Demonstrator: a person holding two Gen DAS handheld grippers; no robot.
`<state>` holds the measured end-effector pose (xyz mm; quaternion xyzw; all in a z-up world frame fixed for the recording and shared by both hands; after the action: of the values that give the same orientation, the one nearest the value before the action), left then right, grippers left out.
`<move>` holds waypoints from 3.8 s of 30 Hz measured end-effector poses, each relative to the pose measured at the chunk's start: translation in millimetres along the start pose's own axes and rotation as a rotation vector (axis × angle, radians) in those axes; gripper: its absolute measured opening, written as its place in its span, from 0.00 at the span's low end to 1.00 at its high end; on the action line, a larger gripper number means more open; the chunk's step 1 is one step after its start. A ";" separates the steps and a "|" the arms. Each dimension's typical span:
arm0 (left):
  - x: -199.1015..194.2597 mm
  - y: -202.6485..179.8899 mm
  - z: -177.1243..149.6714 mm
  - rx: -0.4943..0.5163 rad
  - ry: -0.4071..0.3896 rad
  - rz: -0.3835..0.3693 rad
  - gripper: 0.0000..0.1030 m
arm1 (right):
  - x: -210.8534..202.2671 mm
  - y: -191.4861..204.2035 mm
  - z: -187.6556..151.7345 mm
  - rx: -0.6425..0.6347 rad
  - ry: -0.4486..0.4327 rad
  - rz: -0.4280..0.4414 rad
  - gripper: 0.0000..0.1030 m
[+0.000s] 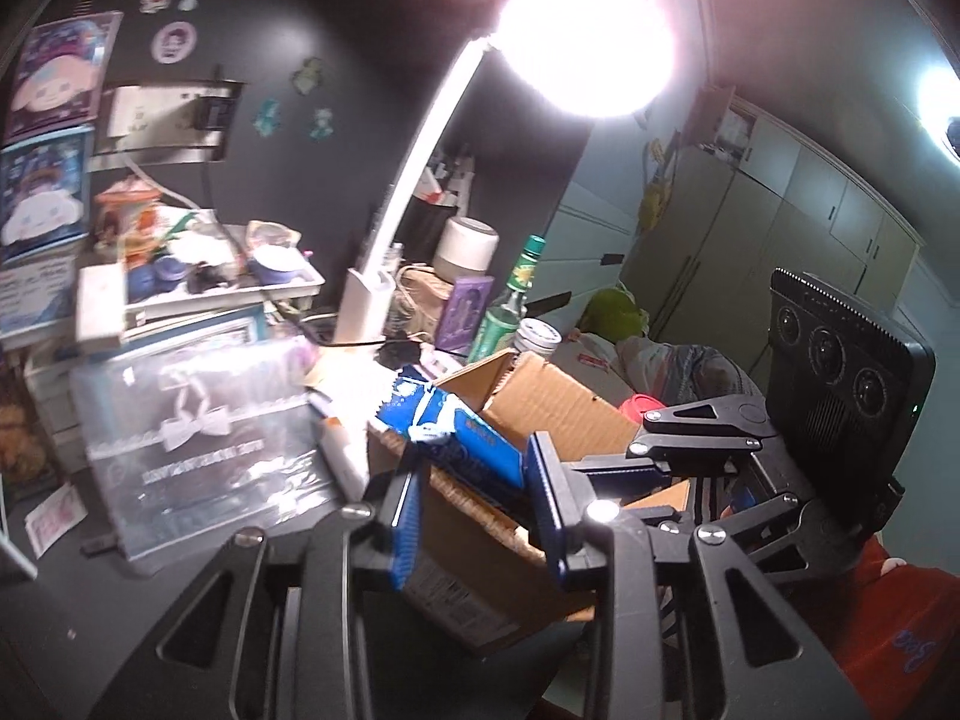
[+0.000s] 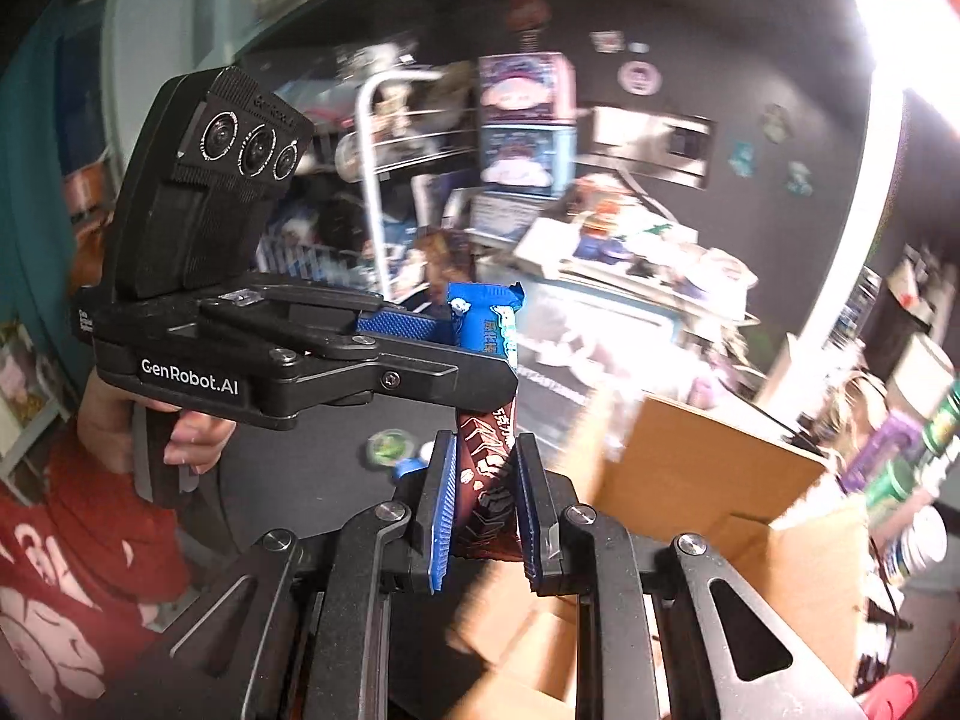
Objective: Organize objects
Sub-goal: 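Carry the chocolate bar into the cardboard box and release it, then move the right gripper to the green round container and close around it, then close the right gripper on the green round container and lift it, then carry the green container into the cardboard box and open the right gripper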
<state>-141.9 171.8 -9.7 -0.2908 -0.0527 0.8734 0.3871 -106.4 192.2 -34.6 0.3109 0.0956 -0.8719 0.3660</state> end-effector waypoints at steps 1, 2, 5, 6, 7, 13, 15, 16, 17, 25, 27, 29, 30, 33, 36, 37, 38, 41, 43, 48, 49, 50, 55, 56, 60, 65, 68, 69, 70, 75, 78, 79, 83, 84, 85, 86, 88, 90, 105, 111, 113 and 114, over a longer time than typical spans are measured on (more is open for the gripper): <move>9.7 -5.8 4.1 0.011 0.013 -0.010 0.29 | -4.2 -8.9 -1.8 0.012 -0.005 -0.006 0.14; 16.9 -9.8 6.8 0.018 0.024 -0.015 0.29 | -8.7 -18.0 -3.9 0.024 -0.008 -0.013 0.14; 40.0 -19.7 10.2 0.033 0.064 -0.032 0.29 | -17.7 -42.2 -11.7 0.055 -0.001 -0.034 0.14; 47.3 -22.0 9.8 0.035 0.079 -0.033 0.29 | -19.1 -47.7 -14.8 0.063 0.005 -0.037 0.14; 55.8 -24.6 7.9 0.035 0.096 -0.029 0.30 | -19.8 -55.6 -19.2 0.074 0.017 -0.039 0.14; 75.5 -29.4 -3.6 0.060 0.160 0.011 0.30 | -14.3 -76.9 -39.9 0.118 0.083 -0.018 0.14; 75.8 -30.2 -5.6 0.079 0.168 0.029 0.42 | -11.8 -76.2 -42.2 0.108 0.095 -0.027 0.14; 75.7 -29.9 -5.5 0.082 0.169 0.035 0.51 | -10.4 -76.2 -43.4 0.110 0.099 -0.028 0.14; 73.6 -29.1 -5.0 0.083 0.163 0.044 0.69 | -9.1 -75.8 -44.4 0.113 0.104 -0.021 0.18; 26.8 -15.4 4.5 0.061 0.060 0.079 0.81 | -10.1 -81.0 -42.6 0.133 0.107 -0.057 0.40; 12.2 -7.2 2.7 0.055 0.044 0.111 0.81 | -11.5 -79.0 -41.2 0.126 0.106 -0.070 0.40; -1.5 1.8 0.2 0.045 0.030 0.138 0.81 | -11.4 -76.6 -38.6 0.121 0.105 -0.080 0.40; -8.3 6.5 -1.4 0.039 0.023 0.152 0.81 | -10.9 -74.9 -37.0 0.117 0.104 -0.085 0.40; -32.6 20.5 -8.6 0.021 -0.002 0.195 0.81 | -9.5 -62.5 -29.2 0.102 0.088 -0.079 0.40; -57.4 36.2 -18.6 -0.002 -0.030 0.243 0.83 | -5.2 -40.1 -16.8 0.078 0.064 -0.037 0.40; -65.1 42.3 -22.0 -0.012 -0.039 0.260 0.83 | -3.0 -29.7 -11.7 0.064 0.052 -0.024 0.40; -73.7 49.2 -26.8 -0.023 -0.047 0.280 0.84 | -0.6 -20.5 -7.6 0.052 0.043 -0.011 0.40; -93.3 67.9 -43.5 -0.051 -0.058 0.326 0.85 | 12.1 15.0 3.2 0.019 0.024 0.054 0.40; -105.1 80.4 -57.1 -0.072 -0.062 0.356 0.85 | 20.6 35.6 5.5 0.008 0.022 0.101 0.40; -126.3 102.4 -87.1 -0.112 -0.068 0.393 0.85 | 57.7 89.2 -1.4 -0.017 0.069 0.218 0.40; -128.7 104.1 -91.5 -0.116 -0.066 0.395 0.85 | 64.5 95.7 -4.7 -0.022 0.083 0.230 0.40; -131.8 107.6 -97.7 -0.123 -0.062 0.399 0.85 | 75.4 102.9 -8.9 -0.026 0.106 0.241 0.40; -142.0 120.7 -123.2 -0.188 -0.074 0.398 0.85 | 133.5 115.8 -32.5 -0.077 0.178 0.182 0.40; -143.7 122.9 -129.5 -0.203 -0.080 0.394 0.85 | 146.8 114.9 -37.7 -0.088 0.193 0.165 0.40; -148.2 134.6 -149.0 -0.248 -0.065 0.412 0.85 | 189.1 105.6 -50.5 -0.073 0.241 0.139 0.40; -160.5 145.2 -157.5 -0.275 -0.066 0.435 0.85 | 224.2 88.9 -50.4 -0.068 0.254 0.087 0.40; -166.1 149.8 -160.9 -0.282 -0.061 0.448 0.85 | 236.9 87.1 -51.8 -0.061 0.269 0.094 0.41; -167.3 150.1 -161.4 -0.283 -0.060 0.451 0.85 | 239.3 88.5 -51.8 -0.063 0.270 0.099 0.41; -168.4 151.1 -162.0 -0.286 -0.060 0.453 0.85 | 241.1 90.8 -51.9 -0.067 0.269 0.107 0.41; -171.6 152.6 -162.4 -0.290 -0.067 0.454 0.85 | 245.2 102.2 -51.2 -0.110 0.262 0.102 0.44; -172.4 153.7 -162.1 -0.289 -0.066 0.455 0.85 | 248.5 102.6 -53.8 -0.121 0.263 0.087 0.57; -172.3 153.8 -162.0 -0.289 -0.066 0.454 0.85 | 249.9 102.7 -55.2 -0.125 0.266 0.084 0.57; -173.0 153.8 -162.6 -0.292 -0.061 0.455 0.85 | 256.8 102.5 -60.3 -0.128 0.277 0.079 0.57; -173.5 153.1 -162.8 -0.294 -0.060 0.455 0.85 | 258.8 102.5 -61.1 -0.130 0.280 0.076 0.57; -173.7 152.6 -163.0 -0.294 -0.060 0.454 0.85 | 260.9 102.2 -61.9 -0.136 0.281 0.063 0.56; -174.6 151.4 -163.1 -0.294 -0.060 0.452 0.85 | 262.1 102.0 -62.6 -0.146 0.281 0.050 0.50; -175.2 149.8 -163.3 -0.292 -0.057 0.454 0.85 | 261.6 103.6 -62.2 -0.157 0.275 0.054 0.41; -175.5 148.6 -163.7 -0.290 -0.053 0.458 0.85 | 261.3 104.5 -62.0 -0.162 0.275 0.054 0.40; -130.5 114.8 -150.3 -0.251 0.027 0.255 0.79 | 176.5 134.6 -34.9 -0.148 0.114 0.178 0.39; -112.7 82.4 -121.5 -0.189 0.030 0.177 0.57 | 122.0 141.3 -18.8 -0.182 0.030 0.177 0.39; -108.4 69.2 -110.9 -0.154 0.025 0.163 0.52 | 106.4 139.1 -15.0 -0.180 0.010 0.172 0.39; -106.2 62.9 -105.9 -0.139 0.024 0.150 0.46 | 98.5 137.7 -13.7 -0.185 -0.001 0.162 0.39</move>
<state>-68.0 38.9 -67.4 -0.3303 -0.0867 0.8907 0.3001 -56.9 42.3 -97.3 0.2822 0.1498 -0.8271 0.4625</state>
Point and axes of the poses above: each gripper's, at about its wrist camera, not at the fingertips, and x roughly the way its jaws point, y to its left, z to its top, the point moved 8 cm from there along x, roughly the way its jaws point, and after that the axes turned 3 degrees about x, right-handed, at the moved point
